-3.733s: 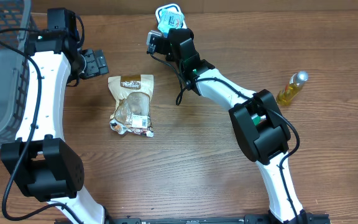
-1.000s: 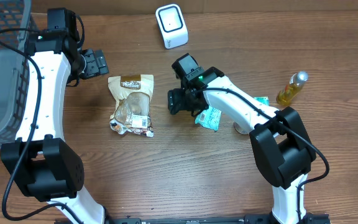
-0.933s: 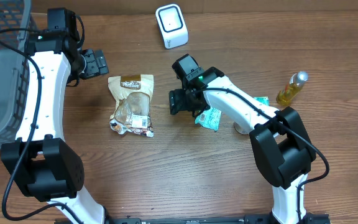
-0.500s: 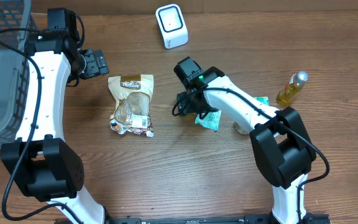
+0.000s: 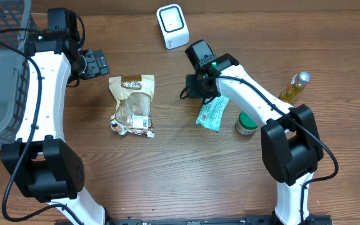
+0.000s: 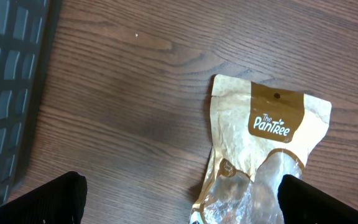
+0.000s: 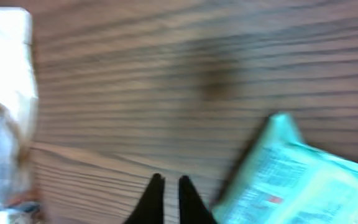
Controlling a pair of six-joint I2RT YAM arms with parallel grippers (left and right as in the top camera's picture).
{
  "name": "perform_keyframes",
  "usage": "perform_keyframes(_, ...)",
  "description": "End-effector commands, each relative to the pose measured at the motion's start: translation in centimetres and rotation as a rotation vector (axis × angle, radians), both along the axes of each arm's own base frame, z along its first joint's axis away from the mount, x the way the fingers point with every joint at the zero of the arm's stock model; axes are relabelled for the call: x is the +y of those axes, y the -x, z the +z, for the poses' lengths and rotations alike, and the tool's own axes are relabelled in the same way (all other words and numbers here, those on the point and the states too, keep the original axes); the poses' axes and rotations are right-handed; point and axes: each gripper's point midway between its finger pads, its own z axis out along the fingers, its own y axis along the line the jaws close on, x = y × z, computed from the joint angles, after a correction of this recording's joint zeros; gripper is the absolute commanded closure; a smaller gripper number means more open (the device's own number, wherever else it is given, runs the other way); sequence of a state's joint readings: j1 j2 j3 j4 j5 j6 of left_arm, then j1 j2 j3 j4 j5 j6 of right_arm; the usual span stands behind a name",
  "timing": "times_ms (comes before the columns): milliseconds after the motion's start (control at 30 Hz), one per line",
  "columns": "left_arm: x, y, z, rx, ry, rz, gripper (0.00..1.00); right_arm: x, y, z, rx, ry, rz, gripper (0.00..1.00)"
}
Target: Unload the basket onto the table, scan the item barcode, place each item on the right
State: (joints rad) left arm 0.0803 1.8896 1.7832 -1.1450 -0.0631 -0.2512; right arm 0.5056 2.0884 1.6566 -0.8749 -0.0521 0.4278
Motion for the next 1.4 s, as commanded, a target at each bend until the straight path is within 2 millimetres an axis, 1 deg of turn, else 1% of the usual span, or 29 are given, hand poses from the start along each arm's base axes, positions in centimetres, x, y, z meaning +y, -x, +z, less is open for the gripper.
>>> perform_keyframes(0, -0.1, -0.3, 0.7, -0.019, -0.004, -0.022, 0.00, 1.2, 1.0, -1.3, 0.048, -0.070, -0.073, 0.96)
perform_keyframes(33, -0.1, -0.3, 0.7, -0.019, -0.004, -0.022, 0.00, 1.3, 1.3, -2.3, 0.045, -0.069, -0.080, 0.96)
perform_keyframes(67, -0.1, -0.3, 0.7, -0.019, -0.004, -0.022, 0.01, 0.9, 1.8, -3.4, 0.047, -0.044, -0.083, 0.96)
perform_keyframes(100, -0.1, -0.3, 0.7, -0.020, -0.004, -0.022, 0.00, -0.1, 2.1, -4.2, 0.048, -0.003, -0.095, 0.96)
perform_keyframes(167, -0.1, -0.3, 0.7, -0.020, -0.004, -0.022, 0.01, -1.5, 2.4, -4.8, 0.050, 0.058, -0.114, 0.96)
perform_keyframes(267, -0.1, -0.3, 0.7, -0.020, -0.004, -0.022, 0.00, -4.7, 2.7, -5.1, 0.057, 0.188, -0.157, 0.96)
perform_keyframes(300, -0.1, -0.3, 0.7, -0.019, -0.004, -0.022, 0.01, -5.5, 2.8, -5.2, 0.061, 0.218, -0.167, 0.96)
perform_keyframes(333, -0.1, -0.3, 0.7, -0.019, -0.004, -0.022, 0.00, -6.2, 2.9, -5.1, 0.078, 0.225, -0.179, 0.94)
perform_keyframes(367, -0.1, -0.3, 0.7, -0.020, -0.004, -0.022, 0.00, -6.0, 2.8, -4.9, 0.087, 0.208, -0.181, 0.93)
perform_keyframes(433, -0.1, -0.3, 0.7, -0.020, -0.004, -0.022, 0.00, -4.4, 2.4, -3.9, 0.111, 0.109, -0.154, 0.92)
perform_keyframes(500, -0.1, -0.3, 0.7, -0.019, -0.004, -0.022, 0.01, -0.8, 1.8, -1.8, 0.109, -0.054, -0.010, 0.89)
perform_keyframes(533, -0.1, -0.3, 0.7, -0.019, -0.004, -0.022, 0.00, 1.7, 1.3, 0.0, 0.083, -0.166, 0.083, 0.87)
perform_keyframes(567, -0.1, -0.3, 0.7, -0.019, -0.004, -0.022, 0.00, 2.8, 0.9, 0.8, 0.064, -0.211, 0.115, 0.86)
perform_keyframes(600, -0.1, -0.3, 0.7, -0.019, -0.004, -0.022, 0.01, 6.2, 0.0, 3.1, -0.007, -0.349, 0.192, 0.81)
perform_keyframes(633, -0.1, -0.3, 0.7, -0.019, -0.004, -0.022, 0.00, 7.4, -0.4, 3.9, -0.042, -0.389, 0.219, 0.77)
perform_keyframes(667, -0.1, -0.3, 0.7, -0.019, -0.004, -0.022, 0.00, 9.6, -0.9, 5.0, -0.122, -0.426, 0.264, 0.57)
perform_keyframes(733, -0.1, -0.3, 0.7, -0.019, -0.004, -0.022, 0.01, 11.5, -0.9, 5.6, -0.182, -0.444, 0.300, 0.45)
perform_keyframes(767, -0.1, -0.3, 0.7, -0.019, -0.004, -0.022, 0.00, 13.3, -0.6, 6.3, -0.235, -0.451, 0.333, 0.41)
perform_keyframes(800, -0.1, -0.3, 0.7, -0.019, -0.004, -0.022, 0.00, 13.8, -0.6, 6.4, -0.252, -0.447, 0.339, 0.41)
perform_keyframes(833, -0.1, -0.3, 0.7, -0.019, -0.004, -0.022, 0.00, 15.0, -0.4, 6.4, -0.304, -0.411, 0.343, 0.40)
perform_keyframes(867, -0.1, -0.3, 0.7, -0.020, -0.004, -0.022, 0.00, 15.7, -0.1, 6.3, -0.340, -0.369, 0.339, 0.40)
perform_keyframes(933, -0.1, -0.3, 0.7, -0.020, -0.004, -0.022, 0.00, 16.7, 0.4, 6.3, -0.378, -0.327, 0.339, 0.35)
perform_keyframes(967, -0.1, -0.3, 0.7, -0.019, -0.004, -0.022, 0.00, 17.5, 0.9, 6.2, -0.402, -0.306, 0.344, 0.33)
perform_keyframes(1067, -0.1, -0.3, 0.7, -0.019, -0.004, -0.022, 0.00, 18.7, 1.6, 5.9, -0.459, -0.249, 0.384, 0.29)
perform_keyframes(1167, -0.1, -0.3, 0.7, -0.020, -0.004, -0.022, 0.00, 19.5, 2.0, 4.8, -0.474, -0.219, 0.400, 0.26)
perform_keyframes(1200, -0.1, -0.3, 0.7, -0.020, -0.004, -0.022, 0.00, 20.1, 2.3, 3.5, -0.462, -0.214, 0.410, 0.25)
perform_keyframes(1233, -0.1, -0.3, 0.7, -0.019, -0.004, -0.022, 0.00, 20.2, 2.4, 2.9, -0.453, -0.209, 0.414, 0.25)
perform_keyframes(1367, -0.1, -0.3, 0.7, -0.019, -0.004, -0.022, 0.00, 20.1, 2.7, -0.5, -0.404, -0.173, 0.421, 0.25)
